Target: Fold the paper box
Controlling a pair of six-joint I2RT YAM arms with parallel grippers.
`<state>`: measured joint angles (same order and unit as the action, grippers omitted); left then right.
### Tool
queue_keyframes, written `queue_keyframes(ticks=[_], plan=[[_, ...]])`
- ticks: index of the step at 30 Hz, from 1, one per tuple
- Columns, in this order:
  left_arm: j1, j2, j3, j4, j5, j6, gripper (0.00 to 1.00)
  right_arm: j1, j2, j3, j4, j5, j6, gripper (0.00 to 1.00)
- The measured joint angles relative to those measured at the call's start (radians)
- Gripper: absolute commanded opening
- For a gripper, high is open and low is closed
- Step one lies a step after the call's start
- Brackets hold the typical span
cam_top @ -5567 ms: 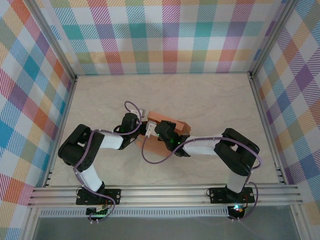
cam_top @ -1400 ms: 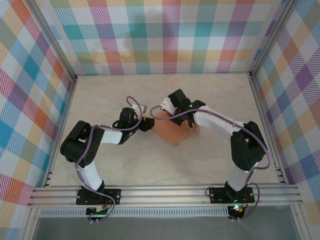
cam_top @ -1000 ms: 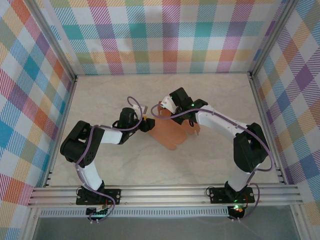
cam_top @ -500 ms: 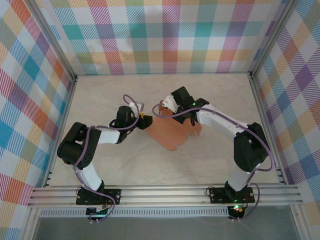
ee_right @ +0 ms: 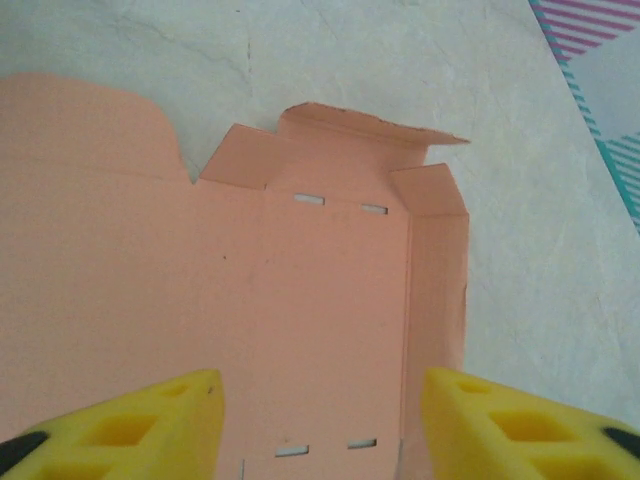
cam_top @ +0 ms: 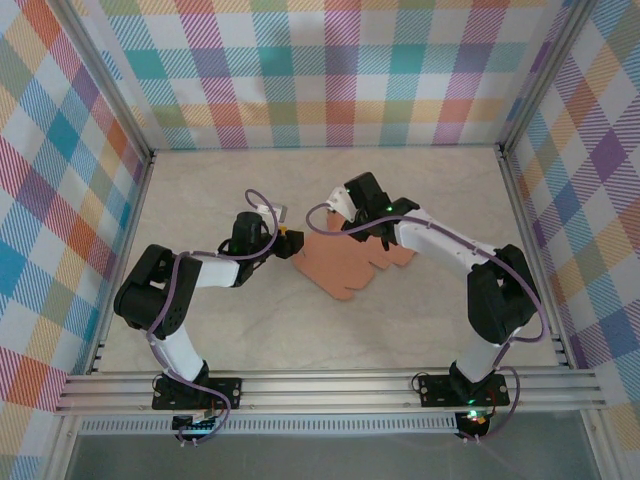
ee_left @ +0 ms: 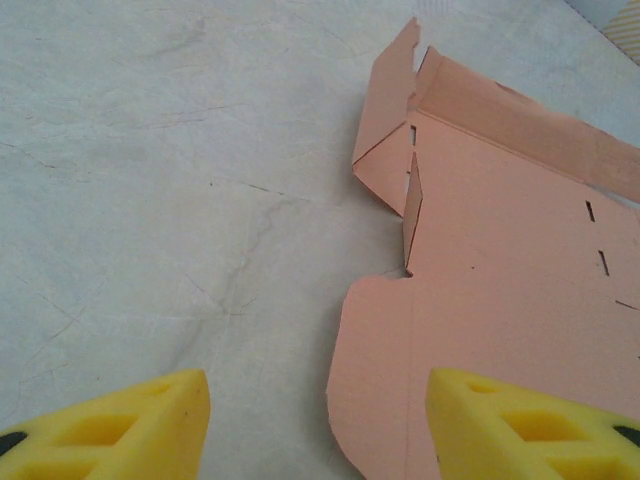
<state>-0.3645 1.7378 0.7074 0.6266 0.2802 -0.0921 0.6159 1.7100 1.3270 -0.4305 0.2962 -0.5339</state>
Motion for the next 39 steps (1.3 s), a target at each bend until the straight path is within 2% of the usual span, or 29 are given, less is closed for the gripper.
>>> queue_keyframes(ticks=[2, 5, 8, 12, 16, 22, 28, 30, 39], plan=[[0.000, 0.000, 0.001, -0.008, 0.009, -0.004, 0.59, -0.026, 0.000, 0.001, 0.000, -0.035, 0.042, 0.77], [-0.006, 0.000, 0.016, -0.060, 0.019, -0.027, 0.59, -0.100, 0.000, 0.005, -0.001, -0.115, 0.109, 0.83], [-0.022, -0.006, 0.033, -0.099, 0.023, -0.068, 0.58, -0.216, 0.012, 0.035, -0.028, -0.219, 0.165, 0.84], [-0.067, -0.031, 0.036, -0.126, 0.033, -0.129, 0.58, -0.352, 0.104, 0.164, -0.070, -0.347, 0.190, 0.84], [-0.117, -0.041, 0.043, -0.164, 0.035, -0.149, 0.58, -0.416, 0.239, 0.306, -0.153, -0.441, 0.177, 0.83], [-0.151, -0.042, 0.043, -0.211, 0.034, -0.154, 0.58, -0.459, 0.449, 0.510, -0.325, -0.543, 0.122, 0.74], [-0.151, -0.042, 0.043, -0.235, 0.033, -0.154, 0.58, -0.465, 0.541, 0.617, -0.444, -0.573, 0.063, 0.53], [-0.151, -0.042, 0.043, -0.236, 0.033, -0.154, 0.58, -0.465, 0.555, 0.641, -0.469, -0.586, 0.049, 0.49], [-0.151, -0.042, 0.044, -0.262, 0.019, -0.143, 0.58, -0.465, 0.573, 0.650, -0.513, -0.600, 0.020, 0.44]])
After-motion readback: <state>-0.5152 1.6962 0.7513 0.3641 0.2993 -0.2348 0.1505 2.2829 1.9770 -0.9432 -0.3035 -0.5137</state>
